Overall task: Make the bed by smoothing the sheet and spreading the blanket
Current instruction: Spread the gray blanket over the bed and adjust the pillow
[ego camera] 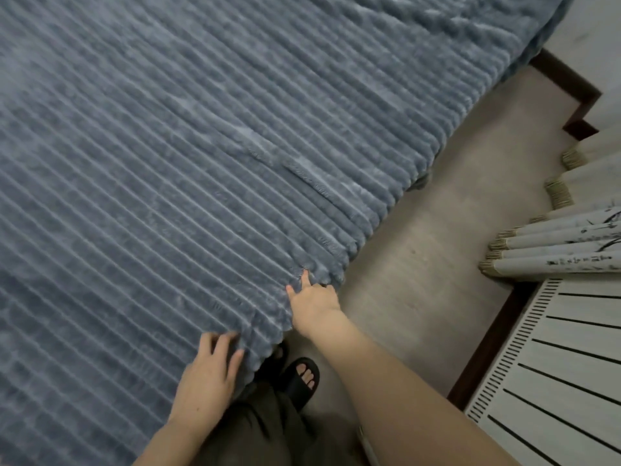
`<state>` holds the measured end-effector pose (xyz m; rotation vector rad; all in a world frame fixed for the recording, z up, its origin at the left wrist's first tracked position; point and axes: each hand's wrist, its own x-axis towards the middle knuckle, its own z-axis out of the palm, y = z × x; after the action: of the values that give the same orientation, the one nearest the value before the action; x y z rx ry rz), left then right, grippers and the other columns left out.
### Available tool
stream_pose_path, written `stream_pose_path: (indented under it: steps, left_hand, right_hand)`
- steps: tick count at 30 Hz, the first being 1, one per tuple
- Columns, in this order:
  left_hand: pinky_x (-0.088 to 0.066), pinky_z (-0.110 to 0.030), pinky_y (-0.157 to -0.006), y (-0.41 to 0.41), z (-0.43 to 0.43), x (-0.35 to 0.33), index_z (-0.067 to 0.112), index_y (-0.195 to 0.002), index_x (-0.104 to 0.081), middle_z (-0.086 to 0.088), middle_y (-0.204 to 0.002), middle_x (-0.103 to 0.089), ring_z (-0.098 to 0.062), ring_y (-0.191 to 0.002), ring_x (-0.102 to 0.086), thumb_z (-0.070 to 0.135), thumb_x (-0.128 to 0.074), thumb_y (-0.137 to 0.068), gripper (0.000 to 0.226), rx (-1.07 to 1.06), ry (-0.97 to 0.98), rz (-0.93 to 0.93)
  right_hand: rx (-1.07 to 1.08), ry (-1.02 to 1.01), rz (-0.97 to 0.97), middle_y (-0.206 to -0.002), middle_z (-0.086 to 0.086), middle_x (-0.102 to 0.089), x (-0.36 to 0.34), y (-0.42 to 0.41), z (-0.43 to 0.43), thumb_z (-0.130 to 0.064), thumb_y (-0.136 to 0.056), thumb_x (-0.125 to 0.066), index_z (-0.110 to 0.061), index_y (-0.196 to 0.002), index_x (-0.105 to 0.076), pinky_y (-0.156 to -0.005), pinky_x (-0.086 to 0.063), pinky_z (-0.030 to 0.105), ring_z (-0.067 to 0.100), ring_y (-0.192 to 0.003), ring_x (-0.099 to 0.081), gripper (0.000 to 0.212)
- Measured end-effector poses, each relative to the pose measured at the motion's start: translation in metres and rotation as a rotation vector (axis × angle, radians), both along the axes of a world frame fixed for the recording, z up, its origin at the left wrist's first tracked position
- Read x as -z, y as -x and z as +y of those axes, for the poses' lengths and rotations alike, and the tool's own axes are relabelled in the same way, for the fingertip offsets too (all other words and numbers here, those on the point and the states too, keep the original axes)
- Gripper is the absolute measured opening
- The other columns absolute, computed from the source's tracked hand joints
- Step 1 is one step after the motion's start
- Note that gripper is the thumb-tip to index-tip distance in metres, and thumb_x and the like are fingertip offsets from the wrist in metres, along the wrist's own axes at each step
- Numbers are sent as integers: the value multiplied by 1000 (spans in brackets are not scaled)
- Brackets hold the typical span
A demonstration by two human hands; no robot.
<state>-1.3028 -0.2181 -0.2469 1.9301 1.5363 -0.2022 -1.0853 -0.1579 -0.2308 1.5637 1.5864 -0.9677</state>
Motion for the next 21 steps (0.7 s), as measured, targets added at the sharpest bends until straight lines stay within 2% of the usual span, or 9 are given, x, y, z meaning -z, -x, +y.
stream_pose_path:
  steps: [4, 6, 8, 10, 12, 14, 16, 19, 21]
  left_hand:
    - [-44, -31, -103, -24, 43, 1, 32, -152, -21, 7, -157, -18, -17, -134, -38, 45, -37, -99, 58, 46, -31, -22]
    - [-29, -35, -117, -37, 65, 2, 33, -154, -4, 6, -162, -2, -20, -146, -19, 45, -42, -98, 68, 115, -25, 23]
    - [-18, -40, -121, -52, 84, 4, 37, -150, 11, 9, -160, 15, -19, -150, -2, 52, -42, -96, 77, 154, 2, 67]
    - [-9, -47, -121, -70, 99, 11, 44, -145, 21, 14, -155, 30, -14, -147, 15, 62, -38, -92, 81, 140, 34, 81]
    - [-1, -53, -120, -90, 111, 24, 47, -141, 29, 16, -149, 41, -15, -142, 27, 70, -29, -88, 82, 124, 73, 126]
    - [6, -58, -117, -112, 118, 32, 49, -139, 32, 13, -146, 46, -22, -139, 35, 75, -18, -84, 79, 135, 122, 171]
    - [5, -64, -112, -138, 118, 33, 50, -142, 26, 7, -151, 41, -33, -139, 35, 77, -11, -84, 74, 187, 151, 188]
    - [-22, -73, -102, -182, 110, 19, 33, -153, -8, -7, -159, -21, -44, -145, -7, 75, -24, -81, 85, 409, 213, 176]
    - [-12, -68, -105, -204, 107, 14, 26, -152, -20, -3, -149, -43, -33, -143, -14, 78, -28, -77, 91, 564, 251, 191]
  right_hand:
    - [-1, -116, 135, -128, 11, -55, -16, -15, 34, -24, -99, -41, -16, -122, -57, -91, -37, 44, 30, -112, -53, 29]
    - [76, -344, 224, -110, 8, -61, -18, -33, 51, -23, -99, -41, -15, -111, -60, -79, -38, 37, 29, -101, -57, 25]
    - [181, -616, 264, -118, 8, -57, -10, -56, 66, -21, -97, -42, -15, -120, -55, -74, -41, 36, 29, -110, -53, 27]
    - [225, -705, 277, -148, 8, -36, 4, -87, 83, -25, -97, -43, -22, -142, -38, -96, -42, 41, 29, -135, -34, 45]
    - [166, -596, 220, -163, 0, 1, 19, -126, 98, -35, -100, -40, -32, -153, -10, -116, -18, 48, 24, -149, -2, 61]
    - [130, -430, 129, -159, -6, 22, 35, -175, 104, -49, -101, -28, -44, -150, 9, -118, -2, 51, 21, -148, 15, 61]
    - [168, -315, 31, -153, -11, 33, 43, -223, 100, -63, -96, -19, -52, -142, 21, -117, 3, 53, 14, -146, 20, 62]
    - [251, -231, -116, -148, -11, 41, 39, -273, 101, -73, -89, -17, -48, -134, 35, -114, 7, 62, 10, -142, 26, 73]
    - [274, -221, -170, -148, -12, 39, 33, -288, 110, -72, -90, -18, -38, -139, 33, -113, 8, 63, 16, -145, 25, 79]
